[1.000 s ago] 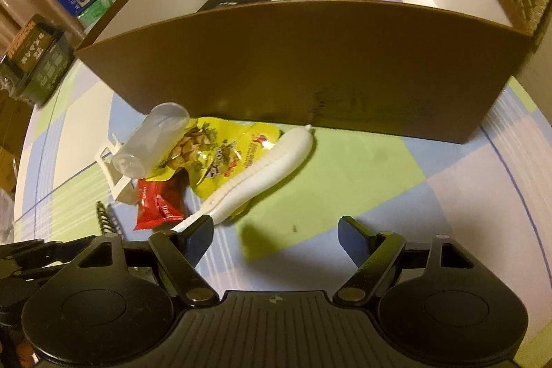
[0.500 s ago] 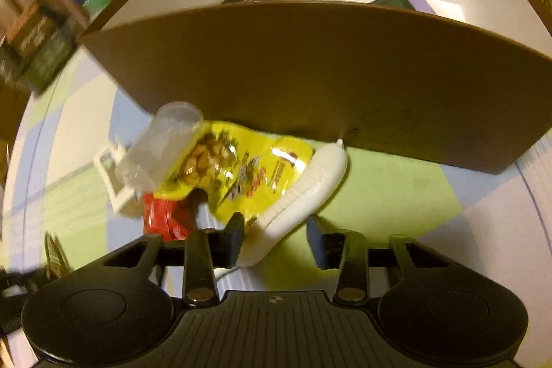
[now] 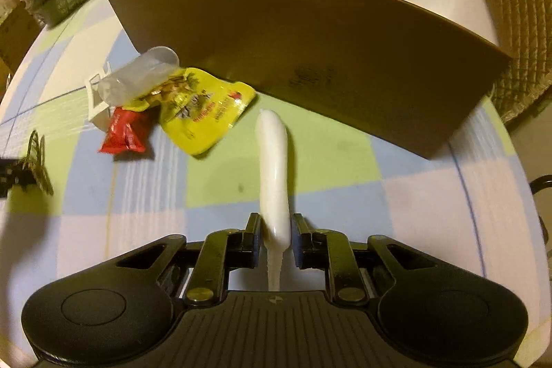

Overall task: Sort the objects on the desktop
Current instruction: 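Grasp the leopard-print hair clip with the left gripper while the right grasps the white toothbrush, then carry the hair clip and toothbrush over the brown box with both tools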

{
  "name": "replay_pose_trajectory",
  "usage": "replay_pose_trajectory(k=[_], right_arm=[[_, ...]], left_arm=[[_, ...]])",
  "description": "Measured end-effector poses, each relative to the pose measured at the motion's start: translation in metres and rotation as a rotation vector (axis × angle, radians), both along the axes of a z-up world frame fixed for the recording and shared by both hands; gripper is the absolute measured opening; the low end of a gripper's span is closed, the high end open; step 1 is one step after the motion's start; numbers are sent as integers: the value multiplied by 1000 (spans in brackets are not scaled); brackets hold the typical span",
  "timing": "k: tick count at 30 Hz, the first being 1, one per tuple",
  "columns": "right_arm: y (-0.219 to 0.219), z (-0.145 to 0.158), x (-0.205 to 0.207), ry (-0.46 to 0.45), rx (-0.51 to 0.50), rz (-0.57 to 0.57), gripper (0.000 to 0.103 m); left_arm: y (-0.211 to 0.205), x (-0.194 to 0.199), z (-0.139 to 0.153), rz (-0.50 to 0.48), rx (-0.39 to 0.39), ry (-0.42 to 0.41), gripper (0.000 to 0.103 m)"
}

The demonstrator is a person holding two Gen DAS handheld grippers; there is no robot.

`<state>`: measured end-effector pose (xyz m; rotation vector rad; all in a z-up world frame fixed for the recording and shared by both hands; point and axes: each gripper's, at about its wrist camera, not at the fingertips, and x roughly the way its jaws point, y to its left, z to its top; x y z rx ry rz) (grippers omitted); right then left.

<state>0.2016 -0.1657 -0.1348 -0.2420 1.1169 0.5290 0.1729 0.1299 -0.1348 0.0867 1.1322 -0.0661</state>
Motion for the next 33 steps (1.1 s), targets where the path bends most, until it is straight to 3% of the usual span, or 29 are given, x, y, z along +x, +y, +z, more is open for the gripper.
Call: replay_pose_trajectory(k=[8, 17, 25, 33], right_arm=[[-17, 3, -3, -24, 21, -25, 16], [-7, 1, -18, -115, -48, 68, 18], [-12, 4, -22, -55, -6, 77, 17], [-17, 32, -24, -48, 85, 81, 16]], left_arm=[[-20, 5, -1, -71, 19, -16, 27], [-45, -12, -1, -92, -7, -6, 27], [-56, -18, 12, -104, 0, -19, 27], [-73, -15, 38, -141, -6, -88, 27]])
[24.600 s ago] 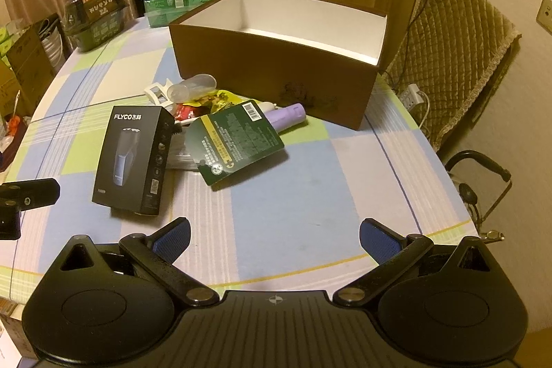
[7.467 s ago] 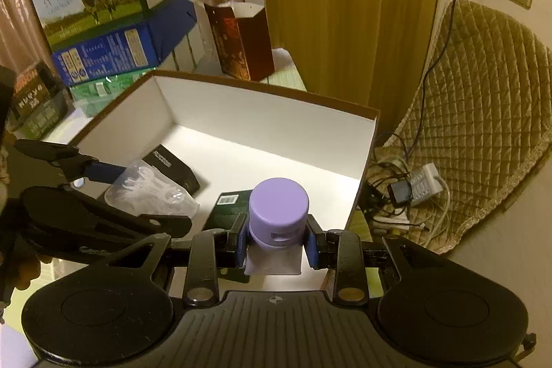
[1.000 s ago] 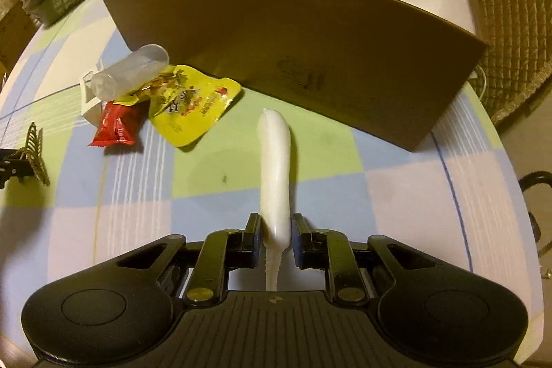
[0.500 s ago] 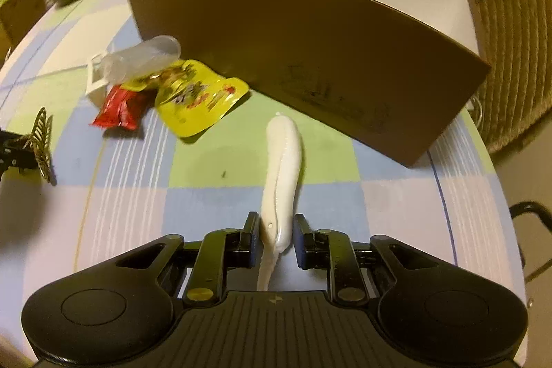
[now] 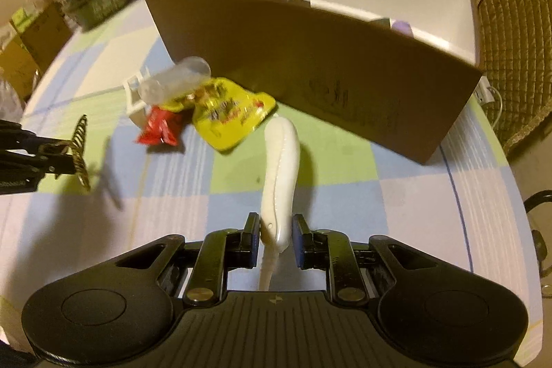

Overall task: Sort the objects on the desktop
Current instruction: 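Carry the hair clip and toothbrush over the brown box with both tools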

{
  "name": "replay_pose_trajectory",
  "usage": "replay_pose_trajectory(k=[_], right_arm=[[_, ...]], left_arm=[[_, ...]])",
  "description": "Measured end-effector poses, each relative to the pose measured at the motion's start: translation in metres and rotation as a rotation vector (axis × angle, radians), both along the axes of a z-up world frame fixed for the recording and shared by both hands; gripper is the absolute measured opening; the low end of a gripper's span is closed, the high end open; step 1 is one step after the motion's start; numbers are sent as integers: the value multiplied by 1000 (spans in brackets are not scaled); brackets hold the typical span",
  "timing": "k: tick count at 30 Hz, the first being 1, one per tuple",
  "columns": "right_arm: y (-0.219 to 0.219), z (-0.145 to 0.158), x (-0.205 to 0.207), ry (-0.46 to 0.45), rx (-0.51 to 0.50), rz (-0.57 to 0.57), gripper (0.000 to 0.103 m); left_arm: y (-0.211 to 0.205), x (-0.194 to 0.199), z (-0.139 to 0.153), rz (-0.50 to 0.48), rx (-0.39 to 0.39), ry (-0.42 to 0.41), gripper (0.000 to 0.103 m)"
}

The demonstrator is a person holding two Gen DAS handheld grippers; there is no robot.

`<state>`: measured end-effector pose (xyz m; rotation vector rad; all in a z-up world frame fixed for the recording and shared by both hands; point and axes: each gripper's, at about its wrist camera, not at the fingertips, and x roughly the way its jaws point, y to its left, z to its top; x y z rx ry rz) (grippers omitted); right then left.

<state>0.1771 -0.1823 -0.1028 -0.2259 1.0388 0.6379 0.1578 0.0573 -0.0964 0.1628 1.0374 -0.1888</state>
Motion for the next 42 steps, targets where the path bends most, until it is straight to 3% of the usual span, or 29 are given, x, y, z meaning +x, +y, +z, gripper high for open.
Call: replay_pose_trajectory(k=[13, 24, 34, 42], right_arm=[[-13, 37, 7, -30, 49, 0, 17], [-19, 85, 35, -103, 119, 27, 17], [-8, 120, 75, -162, 168, 77, 17], [5, 128, 112, -191, 151, 110, 17]], left_arm=[[-26, 15, 48, -50, -25, -123, 27], [-57, 51, 89, -132, -58, -240, 27], [-83, 99, 108, -176, -78, -278, 27], [-98, 142, 115, -185, -75, -284, 27]])
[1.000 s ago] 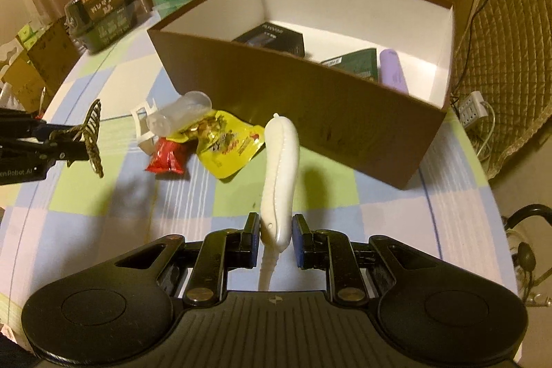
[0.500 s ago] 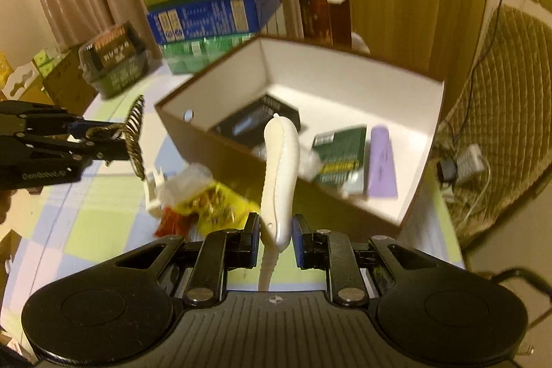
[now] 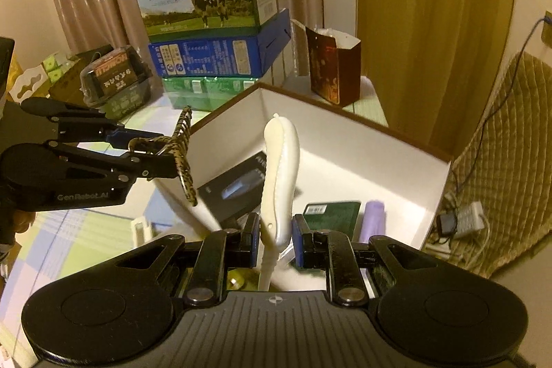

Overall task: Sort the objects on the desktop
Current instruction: 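Carry the hair clip and toothbrush over the brown box with both tools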

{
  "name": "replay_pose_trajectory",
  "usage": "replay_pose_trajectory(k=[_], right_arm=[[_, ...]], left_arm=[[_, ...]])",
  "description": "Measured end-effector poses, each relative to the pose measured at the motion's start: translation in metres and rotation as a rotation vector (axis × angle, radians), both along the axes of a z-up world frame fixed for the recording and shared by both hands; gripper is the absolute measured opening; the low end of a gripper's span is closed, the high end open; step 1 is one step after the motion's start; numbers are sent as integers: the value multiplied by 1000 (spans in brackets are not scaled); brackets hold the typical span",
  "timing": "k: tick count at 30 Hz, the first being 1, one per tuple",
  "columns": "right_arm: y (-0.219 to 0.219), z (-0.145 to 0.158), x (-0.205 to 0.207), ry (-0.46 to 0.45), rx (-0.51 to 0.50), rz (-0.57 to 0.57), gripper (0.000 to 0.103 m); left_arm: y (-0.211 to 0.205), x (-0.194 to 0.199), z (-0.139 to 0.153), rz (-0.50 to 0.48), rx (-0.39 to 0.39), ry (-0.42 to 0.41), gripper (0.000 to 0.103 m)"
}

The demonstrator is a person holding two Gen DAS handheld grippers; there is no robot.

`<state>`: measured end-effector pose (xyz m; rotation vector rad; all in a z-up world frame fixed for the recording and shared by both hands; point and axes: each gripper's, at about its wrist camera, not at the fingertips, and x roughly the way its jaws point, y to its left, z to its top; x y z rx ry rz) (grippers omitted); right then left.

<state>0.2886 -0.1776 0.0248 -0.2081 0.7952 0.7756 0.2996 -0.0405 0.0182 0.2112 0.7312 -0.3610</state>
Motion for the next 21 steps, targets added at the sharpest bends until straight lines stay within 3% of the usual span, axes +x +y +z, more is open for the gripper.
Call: replay_pose_trajectory(k=[7, 21], right_arm=[[3, -8, 35, 15, -19, -14, 17], [6, -58, 99, 130, -90, -72, 17]], left_arm=[[-18, 33, -11, -27, 2, 40, 27], [-62, 99, -69, -95, 63, 172, 27]])
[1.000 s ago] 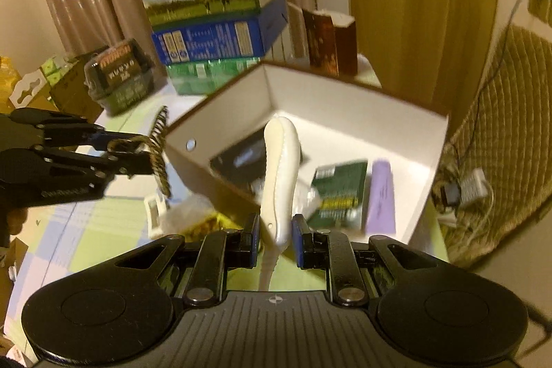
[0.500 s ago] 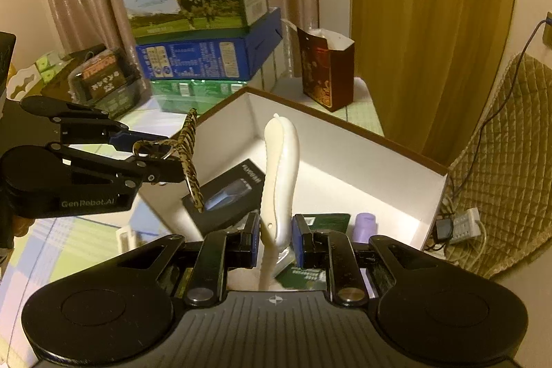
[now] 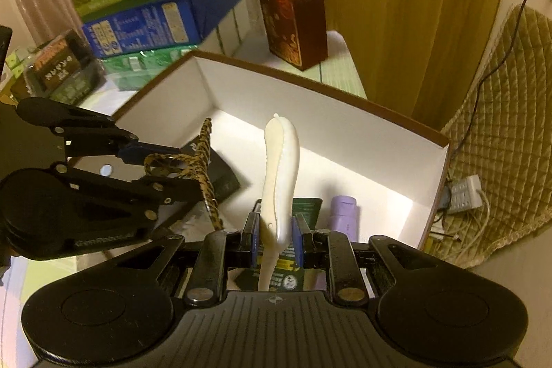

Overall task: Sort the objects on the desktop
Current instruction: 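Carry the hair clip and toothbrush over the brown box with both tools, then open both grippers to drop the hair clip and toothbrush inside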

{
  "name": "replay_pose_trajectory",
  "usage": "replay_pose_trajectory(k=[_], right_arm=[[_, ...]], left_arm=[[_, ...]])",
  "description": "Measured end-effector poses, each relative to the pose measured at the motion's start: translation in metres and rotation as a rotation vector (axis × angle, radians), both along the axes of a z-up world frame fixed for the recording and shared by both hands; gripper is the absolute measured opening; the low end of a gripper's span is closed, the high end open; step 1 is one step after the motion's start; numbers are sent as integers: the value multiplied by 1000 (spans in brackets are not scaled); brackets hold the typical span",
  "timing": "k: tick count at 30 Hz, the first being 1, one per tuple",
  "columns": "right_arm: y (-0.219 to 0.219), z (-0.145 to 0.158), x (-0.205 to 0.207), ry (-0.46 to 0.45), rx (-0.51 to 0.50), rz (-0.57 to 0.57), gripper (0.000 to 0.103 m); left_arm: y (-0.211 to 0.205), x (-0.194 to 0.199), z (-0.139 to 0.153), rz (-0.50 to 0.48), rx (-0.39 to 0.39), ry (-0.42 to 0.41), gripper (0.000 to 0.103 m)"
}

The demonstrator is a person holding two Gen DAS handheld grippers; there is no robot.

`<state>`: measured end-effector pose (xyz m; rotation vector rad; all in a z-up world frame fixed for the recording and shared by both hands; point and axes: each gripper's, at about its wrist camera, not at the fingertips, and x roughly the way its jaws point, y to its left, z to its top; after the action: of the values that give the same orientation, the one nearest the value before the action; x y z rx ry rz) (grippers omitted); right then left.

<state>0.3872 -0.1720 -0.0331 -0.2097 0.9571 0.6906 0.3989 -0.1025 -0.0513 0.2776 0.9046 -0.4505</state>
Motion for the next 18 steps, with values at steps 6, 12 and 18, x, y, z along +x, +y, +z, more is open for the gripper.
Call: replay_pose_trajectory(k=[6, 12, 18], right_arm=[[1, -16, 18, 33, -25, -9, 17], [5, -26, 36, 60, -38, -29, 17], [9, -34, 46, 83, -40, -38, 16]], left_arm=[[-9, 27, -12, 10, 16, 14, 27], [-14, 50, -26, 19, 16, 36, 27], [-18, 65, -32, 34, 22, 33, 27]])
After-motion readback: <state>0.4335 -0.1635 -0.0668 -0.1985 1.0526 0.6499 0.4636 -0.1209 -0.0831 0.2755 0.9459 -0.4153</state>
